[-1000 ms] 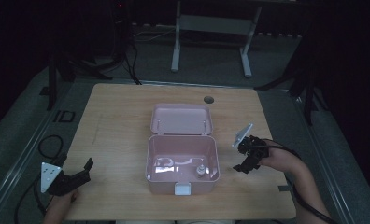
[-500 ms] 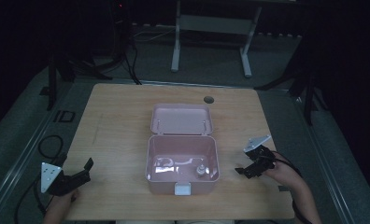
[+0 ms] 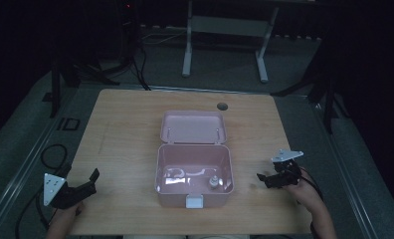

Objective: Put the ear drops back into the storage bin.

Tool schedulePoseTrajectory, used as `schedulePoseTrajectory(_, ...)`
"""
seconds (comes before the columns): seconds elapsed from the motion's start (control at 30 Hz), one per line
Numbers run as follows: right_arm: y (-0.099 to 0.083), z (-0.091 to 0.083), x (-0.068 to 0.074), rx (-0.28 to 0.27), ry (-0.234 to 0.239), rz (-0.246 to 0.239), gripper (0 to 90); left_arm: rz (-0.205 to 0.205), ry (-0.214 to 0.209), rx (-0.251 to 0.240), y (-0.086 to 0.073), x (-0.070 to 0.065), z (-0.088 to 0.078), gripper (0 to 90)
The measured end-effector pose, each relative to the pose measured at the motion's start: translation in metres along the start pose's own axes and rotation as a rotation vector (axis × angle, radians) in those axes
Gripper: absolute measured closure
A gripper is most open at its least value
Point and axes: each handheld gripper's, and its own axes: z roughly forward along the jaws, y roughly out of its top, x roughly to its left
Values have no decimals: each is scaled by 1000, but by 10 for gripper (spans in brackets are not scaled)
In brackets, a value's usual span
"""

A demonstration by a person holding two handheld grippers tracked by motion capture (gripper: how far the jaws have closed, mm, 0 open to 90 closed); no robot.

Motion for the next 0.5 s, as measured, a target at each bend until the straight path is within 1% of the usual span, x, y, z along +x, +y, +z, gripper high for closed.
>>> schedulePoseTrajectory(0.03,-1,0,-1,-16,-4,20,135,-1,0,-1,0,0,0,4)
schedulePoseTrajectory(0.1,-3,1,-1,-37,-43,60,135,-2,0,-1,0,0,0,4)
schedulePoseTrajectory(0.2,-6,3,0,-65,-97,95,132,-1,0,-1,0,0,0,4)
schedulePoseTrajectory(0.3,-9,6,2,-104,-139,119,123,-2,0,-1,0,0,0,4)
schedulePoseTrajectory(0.33,-10,7,2,-112,-142,139,123,-1,0,1,0,0,0,4)
schedulePoseTrajectory(0.37,-11,8,3,-113,-138,142,123,-1,0,1,0,0,0,4)
schedulePoseTrajectory(0.43,-13,9,5,-125,-166,144,123,-1,0,1,0,0,0,4)
schedulePoseTrajectory(0.47,-13,10,6,-125,-164,149,123,-3,-1,0,0,0,0,4)
schedulePoseTrajectory(0.5,-14,10,6,-134,-178,151,124,-2,0,1,0,0,0,4)
